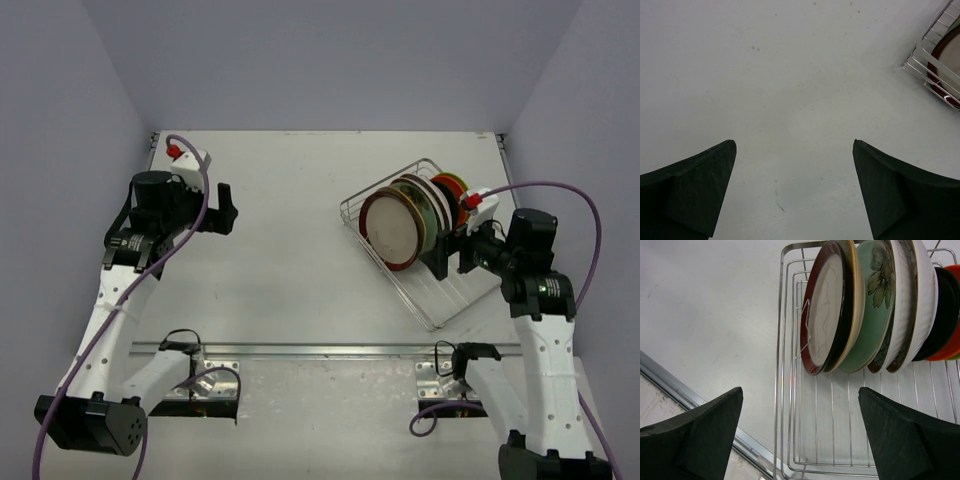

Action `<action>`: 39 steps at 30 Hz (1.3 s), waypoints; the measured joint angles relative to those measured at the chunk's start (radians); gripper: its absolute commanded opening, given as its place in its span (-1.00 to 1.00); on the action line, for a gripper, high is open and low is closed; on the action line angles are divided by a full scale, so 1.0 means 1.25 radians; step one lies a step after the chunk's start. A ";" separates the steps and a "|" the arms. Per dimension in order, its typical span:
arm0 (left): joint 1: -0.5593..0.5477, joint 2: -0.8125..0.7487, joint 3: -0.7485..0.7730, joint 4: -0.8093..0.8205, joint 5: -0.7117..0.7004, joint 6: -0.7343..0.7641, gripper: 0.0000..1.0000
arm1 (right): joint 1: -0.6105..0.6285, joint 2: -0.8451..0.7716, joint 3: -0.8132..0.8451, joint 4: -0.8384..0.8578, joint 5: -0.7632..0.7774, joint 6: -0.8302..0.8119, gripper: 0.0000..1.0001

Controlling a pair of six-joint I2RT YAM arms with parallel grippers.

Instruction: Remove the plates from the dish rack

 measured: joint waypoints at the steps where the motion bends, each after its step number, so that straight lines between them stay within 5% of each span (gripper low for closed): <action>1: 0.000 0.003 0.000 0.000 -0.003 0.000 1.00 | 0.005 0.019 0.013 0.000 0.000 -0.001 0.82; 18: 0.000 0.037 0.002 0.000 -0.040 -0.004 1.00 | 0.239 0.388 0.272 -0.053 0.179 0.024 0.50; 39: 0.000 0.067 0.008 0.001 -0.049 -0.007 1.00 | 0.316 0.431 0.197 -0.024 0.408 0.028 0.35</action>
